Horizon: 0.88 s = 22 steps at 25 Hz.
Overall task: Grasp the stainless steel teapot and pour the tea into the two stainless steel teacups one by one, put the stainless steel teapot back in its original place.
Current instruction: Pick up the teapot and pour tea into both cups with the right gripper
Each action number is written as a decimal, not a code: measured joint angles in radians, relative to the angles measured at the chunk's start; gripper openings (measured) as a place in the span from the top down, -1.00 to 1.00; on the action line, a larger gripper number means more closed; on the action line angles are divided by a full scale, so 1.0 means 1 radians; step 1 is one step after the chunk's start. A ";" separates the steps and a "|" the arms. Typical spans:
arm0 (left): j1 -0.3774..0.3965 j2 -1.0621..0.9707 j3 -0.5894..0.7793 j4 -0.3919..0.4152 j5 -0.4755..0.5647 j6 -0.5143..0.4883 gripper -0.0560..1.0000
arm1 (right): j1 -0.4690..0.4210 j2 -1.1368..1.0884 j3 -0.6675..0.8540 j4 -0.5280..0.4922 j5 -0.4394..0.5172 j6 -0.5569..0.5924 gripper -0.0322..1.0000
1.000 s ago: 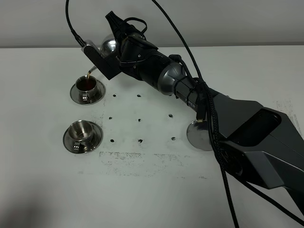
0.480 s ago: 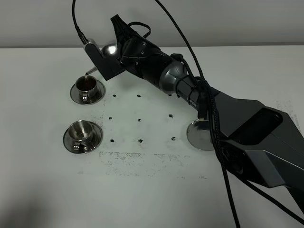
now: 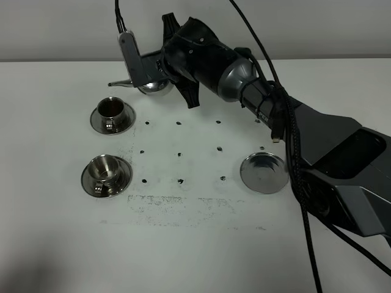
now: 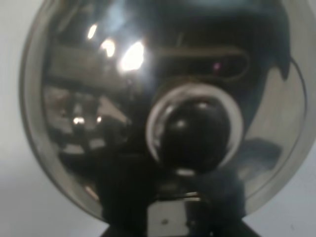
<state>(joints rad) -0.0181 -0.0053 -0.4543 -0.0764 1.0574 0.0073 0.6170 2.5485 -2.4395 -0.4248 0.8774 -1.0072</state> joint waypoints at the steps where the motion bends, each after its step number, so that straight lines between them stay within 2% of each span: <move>1: 0.000 0.000 0.000 0.000 0.000 0.000 -0.09 | 0.000 -0.019 0.000 0.030 0.012 0.005 0.60; 5: 0.000 0.000 0.000 0.000 0.000 0.000 -0.09 | 0.000 -0.096 0.071 0.114 0.009 0.027 0.60; 10: 0.000 0.000 0.000 0.000 0.000 0.000 -0.09 | 0.000 -0.214 0.300 0.203 0.008 0.095 0.60; 14: 0.000 0.000 0.000 0.000 0.000 0.000 -0.09 | 0.002 -0.263 0.409 0.243 0.023 0.250 0.60; 18: 0.000 0.000 0.000 0.000 0.000 0.000 -0.09 | 0.013 -0.276 0.425 0.257 0.054 0.425 0.60; 22: 0.000 0.000 0.000 0.000 0.000 0.000 -0.09 | 0.025 -0.276 0.428 0.277 0.083 0.525 0.60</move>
<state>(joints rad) -0.0181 -0.0053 -0.4543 -0.0764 1.0574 0.0073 0.6423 2.2723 -2.0117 -0.1479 0.9606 -0.4823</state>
